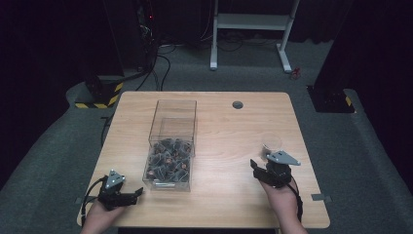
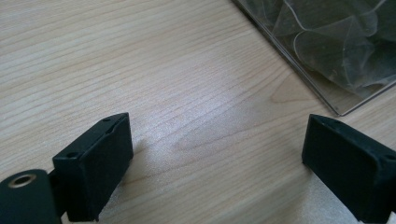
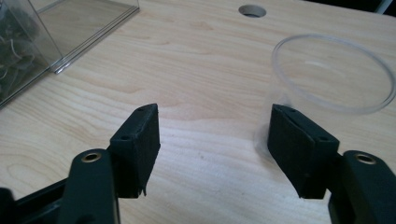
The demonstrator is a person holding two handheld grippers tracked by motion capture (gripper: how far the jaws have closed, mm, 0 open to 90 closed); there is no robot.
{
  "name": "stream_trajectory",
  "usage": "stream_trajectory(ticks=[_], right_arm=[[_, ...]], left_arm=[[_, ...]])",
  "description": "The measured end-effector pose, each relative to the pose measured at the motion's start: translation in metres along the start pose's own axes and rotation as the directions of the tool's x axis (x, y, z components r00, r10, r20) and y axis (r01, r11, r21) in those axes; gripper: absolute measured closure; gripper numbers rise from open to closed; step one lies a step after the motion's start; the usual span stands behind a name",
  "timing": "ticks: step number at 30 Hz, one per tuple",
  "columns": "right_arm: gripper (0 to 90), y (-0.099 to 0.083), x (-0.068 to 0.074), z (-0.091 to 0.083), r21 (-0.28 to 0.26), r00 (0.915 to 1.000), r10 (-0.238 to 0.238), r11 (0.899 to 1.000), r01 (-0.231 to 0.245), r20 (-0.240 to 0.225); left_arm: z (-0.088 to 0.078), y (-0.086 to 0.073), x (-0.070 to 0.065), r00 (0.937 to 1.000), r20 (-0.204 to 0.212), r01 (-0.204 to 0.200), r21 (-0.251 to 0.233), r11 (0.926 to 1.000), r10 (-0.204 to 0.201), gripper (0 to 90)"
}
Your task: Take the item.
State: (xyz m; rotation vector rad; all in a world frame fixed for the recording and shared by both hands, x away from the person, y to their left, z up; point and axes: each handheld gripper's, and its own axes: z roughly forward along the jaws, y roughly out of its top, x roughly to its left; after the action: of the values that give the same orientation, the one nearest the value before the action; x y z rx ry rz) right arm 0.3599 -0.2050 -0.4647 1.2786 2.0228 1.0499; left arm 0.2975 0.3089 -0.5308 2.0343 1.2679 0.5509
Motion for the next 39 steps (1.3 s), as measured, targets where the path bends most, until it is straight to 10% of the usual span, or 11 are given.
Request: stream_trajectory(ticks=[23,39], right_arm=[[24.3,-0.058,0.019,0.016,0.163,0.9992,0.038,0.986,-0.036,-0.010],[15.6,-0.058,0.027,0.020,0.185,0.9993,0.030,0.982,-0.034,0.023]], left_arm=[[0.000,0.000,0.000,1.0000,0.000,0.000,0.000,1.0000,0.000,9.0],[0.000,0.000,0.000,1.0000,0.001,0.001,0.000,1.0000,-0.001,9.0]])
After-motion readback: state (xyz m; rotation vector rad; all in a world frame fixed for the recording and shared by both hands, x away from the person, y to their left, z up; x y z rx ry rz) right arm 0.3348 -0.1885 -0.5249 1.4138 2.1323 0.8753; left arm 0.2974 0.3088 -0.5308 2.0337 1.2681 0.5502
